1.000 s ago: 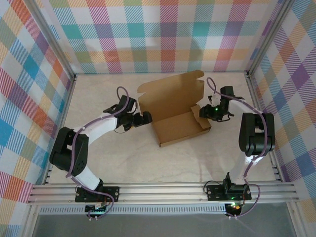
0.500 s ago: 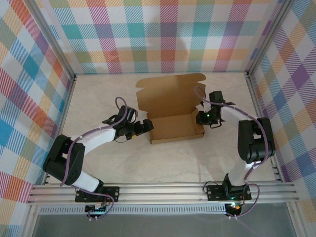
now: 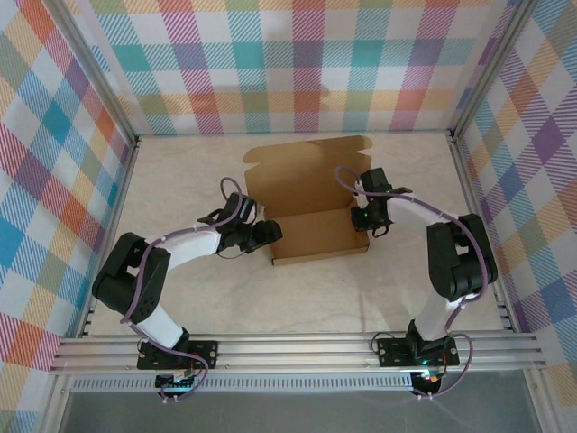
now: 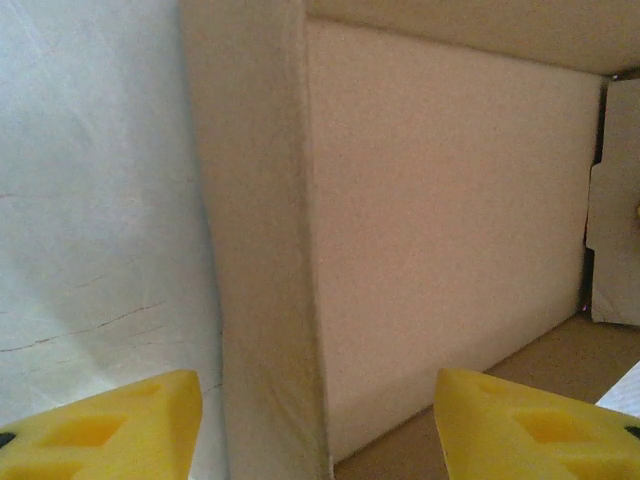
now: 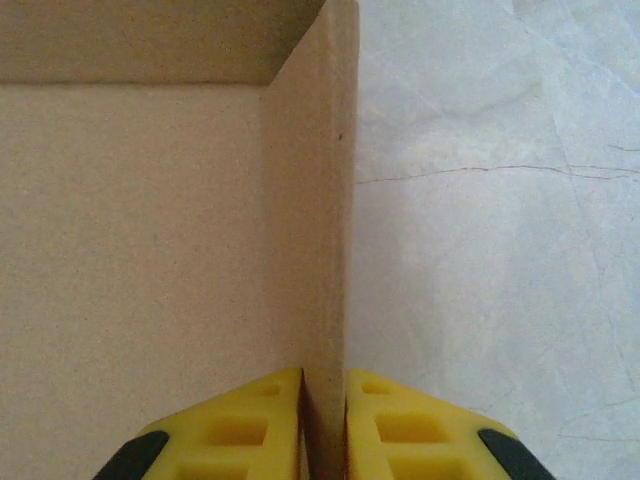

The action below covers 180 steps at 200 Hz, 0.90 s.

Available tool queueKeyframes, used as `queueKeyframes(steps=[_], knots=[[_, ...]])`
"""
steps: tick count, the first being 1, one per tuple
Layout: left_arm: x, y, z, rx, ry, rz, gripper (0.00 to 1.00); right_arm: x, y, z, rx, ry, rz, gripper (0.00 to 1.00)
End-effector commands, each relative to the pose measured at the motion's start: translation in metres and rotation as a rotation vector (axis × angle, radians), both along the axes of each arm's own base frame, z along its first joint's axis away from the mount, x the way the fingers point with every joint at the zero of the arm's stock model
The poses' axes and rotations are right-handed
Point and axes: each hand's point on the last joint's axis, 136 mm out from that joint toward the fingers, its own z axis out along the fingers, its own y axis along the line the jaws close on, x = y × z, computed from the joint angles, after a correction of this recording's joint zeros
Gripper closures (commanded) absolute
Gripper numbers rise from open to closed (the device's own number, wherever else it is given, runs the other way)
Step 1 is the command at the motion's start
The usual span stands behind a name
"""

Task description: Fold the paper box

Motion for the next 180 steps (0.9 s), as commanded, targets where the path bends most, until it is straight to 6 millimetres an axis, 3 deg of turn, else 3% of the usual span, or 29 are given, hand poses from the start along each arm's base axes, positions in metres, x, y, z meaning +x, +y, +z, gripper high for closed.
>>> queueKeyframes(steps=[1,23,41,66,94,136,155,168,180], knots=[[0.006,-0.013,0.006,-0.032,-0.02,-0.029,0.4,-0.008,-0.005,-0.014,-0.091,0.058,0.002,0.83],[0.006,-0.014,0.002,-0.028,-0.012,-0.034,0.46,-0.009,-0.005,-0.017,-0.125,0.068,0.007,0.81],[0.006,-0.015,0.0,-0.022,-0.009,-0.043,0.6,-0.006,-0.003,-0.017,-0.124,0.074,0.014,0.81],[0.007,-0.015,-0.003,-0.01,-0.003,-0.052,0.66,-0.001,-0.001,-0.018,-0.157,0.086,0.042,0.79],[0.009,-0.015,-0.005,-0.002,0.0,-0.055,0.67,0.003,0.0,-0.02,-0.173,0.089,0.059,0.72],[0.008,-0.016,-0.01,0.006,0.012,-0.061,0.68,0.005,0.0,-0.023,-0.184,0.104,0.07,0.73],[0.008,-0.015,-0.011,0.007,0.015,-0.063,0.68,0.004,0.002,-0.027,-0.188,0.115,0.083,0.65],[0.007,-0.015,-0.011,0.011,0.014,-0.065,0.68,0.004,0.001,-0.028,-0.197,0.118,0.086,0.66],[0.007,-0.015,-0.011,0.012,0.014,-0.065,0.68,0.005,0.0,-0.028,-0.207,0.118,0.089,0.72]])
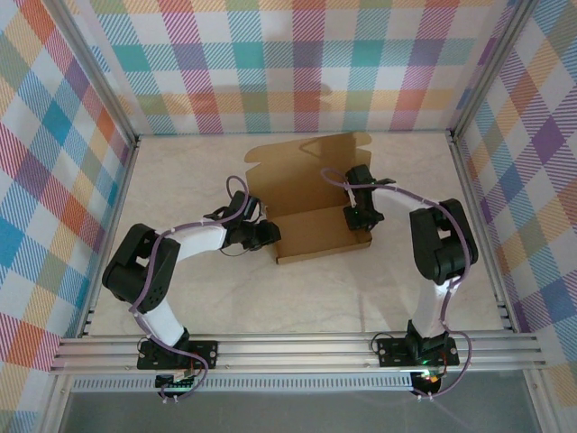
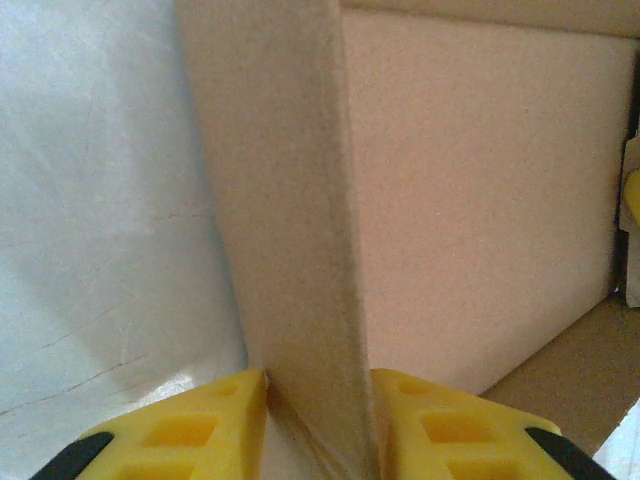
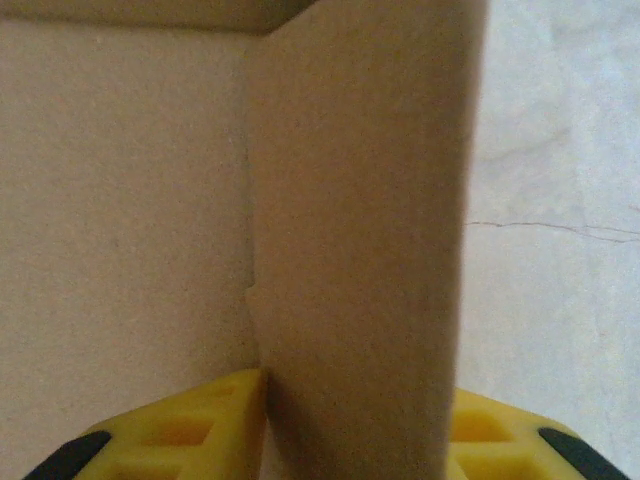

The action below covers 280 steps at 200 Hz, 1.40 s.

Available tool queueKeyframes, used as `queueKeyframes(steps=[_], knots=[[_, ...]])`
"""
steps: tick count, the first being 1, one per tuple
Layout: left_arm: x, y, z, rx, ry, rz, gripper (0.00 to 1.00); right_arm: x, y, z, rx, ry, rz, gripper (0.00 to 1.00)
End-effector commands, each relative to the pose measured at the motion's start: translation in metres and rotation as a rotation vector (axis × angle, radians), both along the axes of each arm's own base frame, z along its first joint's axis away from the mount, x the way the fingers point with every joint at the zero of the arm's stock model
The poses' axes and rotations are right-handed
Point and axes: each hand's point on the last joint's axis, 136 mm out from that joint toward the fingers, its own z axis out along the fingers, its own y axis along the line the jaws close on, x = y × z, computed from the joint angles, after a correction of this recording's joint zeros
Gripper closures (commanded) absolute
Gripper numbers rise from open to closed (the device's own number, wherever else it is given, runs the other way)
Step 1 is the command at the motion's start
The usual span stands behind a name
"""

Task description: Fold the paper box

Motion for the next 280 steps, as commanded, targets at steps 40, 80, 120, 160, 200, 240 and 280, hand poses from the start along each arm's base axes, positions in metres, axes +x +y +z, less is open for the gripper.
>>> queueKeyframes(steps=[40,80,120,160,200,240,280], knots=[[-0.002,-0.006,0.002,0.001,-0.005,-0.033,0.68,-0.008,-0.003,-0.006,-0.099,0.04,0.038,1.0],[-0.002,-0.006,0.004,0.0,-0.012,-0.032,0.68,-0.015,-0.015,-0.019,-0.273,0.056,0.051,1.0],[-0.004,-0.004,0.004,0.005,-0.012,-0.032,0.68,-0.018,-0.024,-0.026,-0.449,0.072,0.083,1.0],[-0.004,-0.003,0.005,0.01,-0.016,-0.032,0.68,-0.017,-0.006,-0.027,-0.329,0.062,0.07,1.0],[-0.004,-0.003,0.006,0.013,-0.02,-0.036,0.68,-0.002,0.032,0.008,-0.061,-0.021,0.044,0.65],[-0.004,-0.003,0.006,0.022,-0.022,-0.053,0.68,0.006,0.041,0.022,-0.008,-0.078,0.047,0.44],[-0.005,-0.003,0.005,0.026,-0.022,-0.066,0.68,0.012,0.045,0.019,0.035,-0.066,0.02,0.39]])
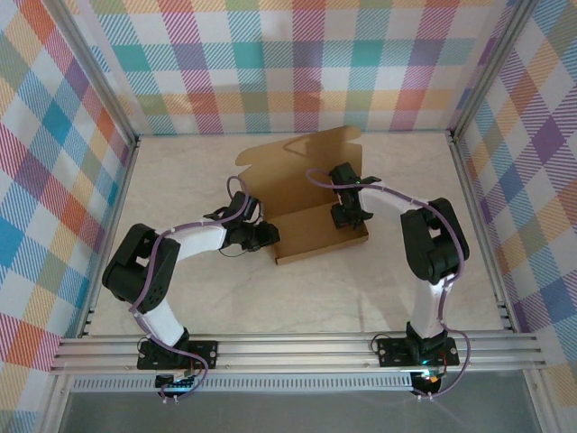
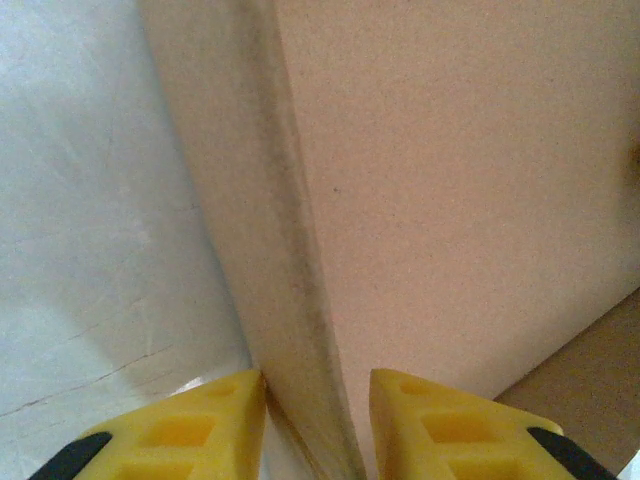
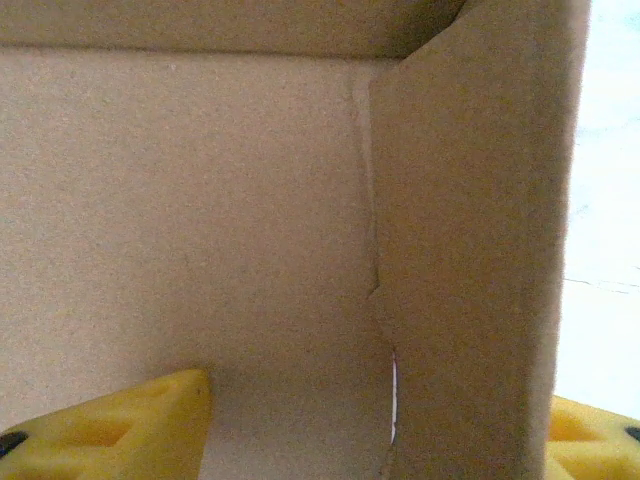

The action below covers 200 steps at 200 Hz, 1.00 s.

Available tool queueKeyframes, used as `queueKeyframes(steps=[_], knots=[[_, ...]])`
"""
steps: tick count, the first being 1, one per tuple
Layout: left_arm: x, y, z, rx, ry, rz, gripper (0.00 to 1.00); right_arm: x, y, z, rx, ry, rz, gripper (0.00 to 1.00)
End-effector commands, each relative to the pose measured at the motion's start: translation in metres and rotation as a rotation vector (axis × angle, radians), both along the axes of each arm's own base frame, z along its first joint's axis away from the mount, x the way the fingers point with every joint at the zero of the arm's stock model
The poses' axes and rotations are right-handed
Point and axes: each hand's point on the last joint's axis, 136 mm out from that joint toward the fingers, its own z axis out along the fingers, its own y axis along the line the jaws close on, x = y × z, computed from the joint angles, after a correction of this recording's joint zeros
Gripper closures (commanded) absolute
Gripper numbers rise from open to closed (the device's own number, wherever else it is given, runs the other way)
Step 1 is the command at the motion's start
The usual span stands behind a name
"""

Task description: Fold the paper box

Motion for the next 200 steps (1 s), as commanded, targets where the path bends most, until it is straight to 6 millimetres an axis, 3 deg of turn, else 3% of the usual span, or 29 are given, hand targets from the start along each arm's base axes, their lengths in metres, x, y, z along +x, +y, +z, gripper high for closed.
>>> queueKeyframes(steps=[1,25,53,93,114,167,200], knots=[[-0.002,-0.007,0.009,-0.004,-0.021,-0.047,0.68,0.001,0.016,0.004,0.084,0.008,0.0,0.39],[-0.003,-0.007,0.009,0.001,-0.022,-0.055,0.68,0.008,0.008,-0.001,0.069,0.023,-0.04,0.48],[-0.003,-0.006,0.009,0.005,-0.023,-0.059,0.68,0.012,0.0,-0.011,0.05,0.045,-0.091,0.66],[-0.003,-0.008,0.009,-0.004,-0.022,-0.064,0.68,0.012,-0.008,-0.022,-0.008,0.081,-0.137,0.75],[-0.004,-0.008,0.008,-0.005,-0.019,-0.066,0.68,0.012,-0.015,-0.022,-0.053,0.082,-0.151,1.0],[-0.003,-0.009,0.008,-0.008,-0.024,-0.065,0.68,0.003,-0.058,-0.028,-0.417,0.052,-0.115,1.0],[-0.003,-0.008,0.009,-0.005,-0.023,-0.065,0.68,-0.004,-0.059,-0.037,-0.419,0.065,-0.095,1.0]])
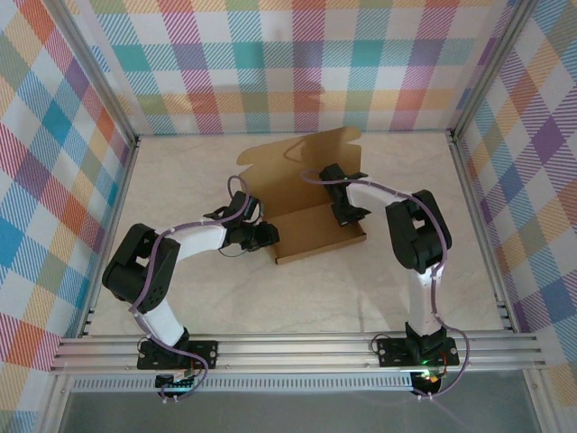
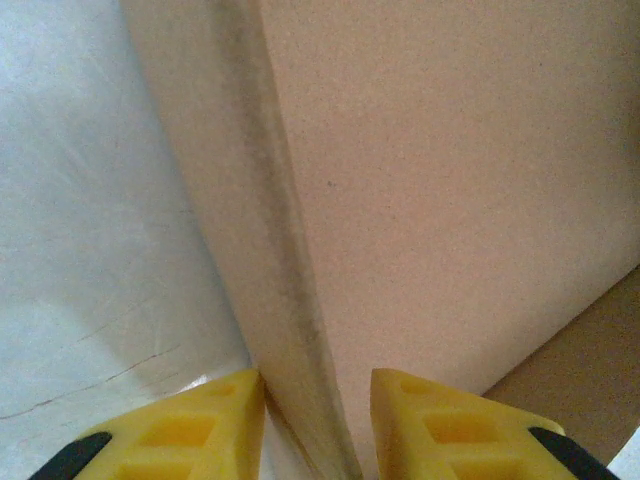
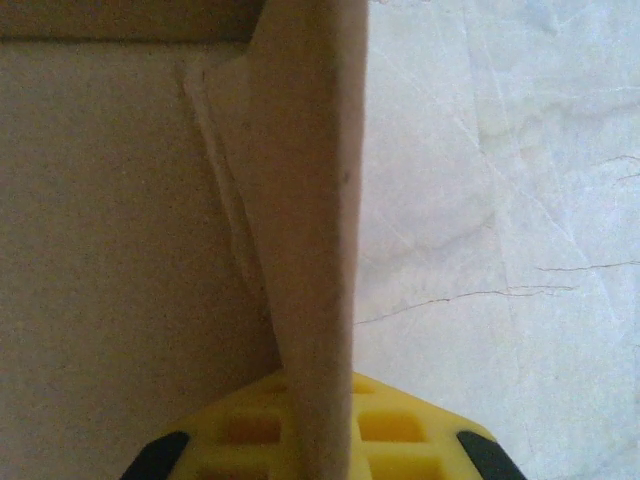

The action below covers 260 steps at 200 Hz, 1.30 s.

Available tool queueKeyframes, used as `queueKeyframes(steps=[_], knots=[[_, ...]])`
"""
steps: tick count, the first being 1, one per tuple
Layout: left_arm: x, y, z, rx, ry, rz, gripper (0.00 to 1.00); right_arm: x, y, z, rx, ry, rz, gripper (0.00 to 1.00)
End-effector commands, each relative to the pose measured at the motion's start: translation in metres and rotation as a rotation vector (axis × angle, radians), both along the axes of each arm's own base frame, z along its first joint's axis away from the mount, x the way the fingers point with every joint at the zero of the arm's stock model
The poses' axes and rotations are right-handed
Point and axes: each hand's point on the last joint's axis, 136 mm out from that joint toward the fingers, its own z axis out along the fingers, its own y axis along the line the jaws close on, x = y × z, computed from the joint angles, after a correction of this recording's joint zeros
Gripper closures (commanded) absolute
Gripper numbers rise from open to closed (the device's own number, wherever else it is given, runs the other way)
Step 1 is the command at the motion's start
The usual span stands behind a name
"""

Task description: Fold the paper box

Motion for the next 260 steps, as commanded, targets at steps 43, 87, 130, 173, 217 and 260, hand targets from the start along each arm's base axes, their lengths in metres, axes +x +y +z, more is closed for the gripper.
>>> queueKeyframes(steps=[43,87,130,173,217,260], knots=[[-0.003,-0.009,0.012,-0.009,-0.025,-0.056,0.68,-0.013,0.002,0.001,0.098,0.004,0.015,0.74],[-0.001,-0.007,0.019,0.004,-0.04,-0.057,0.67,-0.009,0.025,0.029,0.295,-0.092,0.035,0.38],[-0.002,-0.005,0.022,0.009,-0.053,-0.058,0.65,-0.02,0.03,0.041,0.403,-0.139,0.051,0.17],[0.0,-0.004,0.029,0.009,-0.083,-0.05,0.57,-0.027,0.027,0.064,0.555,-0.237,0.033,0.15],[0.004,0.002,0.042,0.019,-0.142,-0.033,0.47,-0.034,0.014,0.087,0.668,-0.363,0.012,0.15],[0.016,0.029,0.081,0.146,-0.298,0.003,0.25,-0.025,-0.008,0.119,0.776,-0.402,0.031,0.15]])
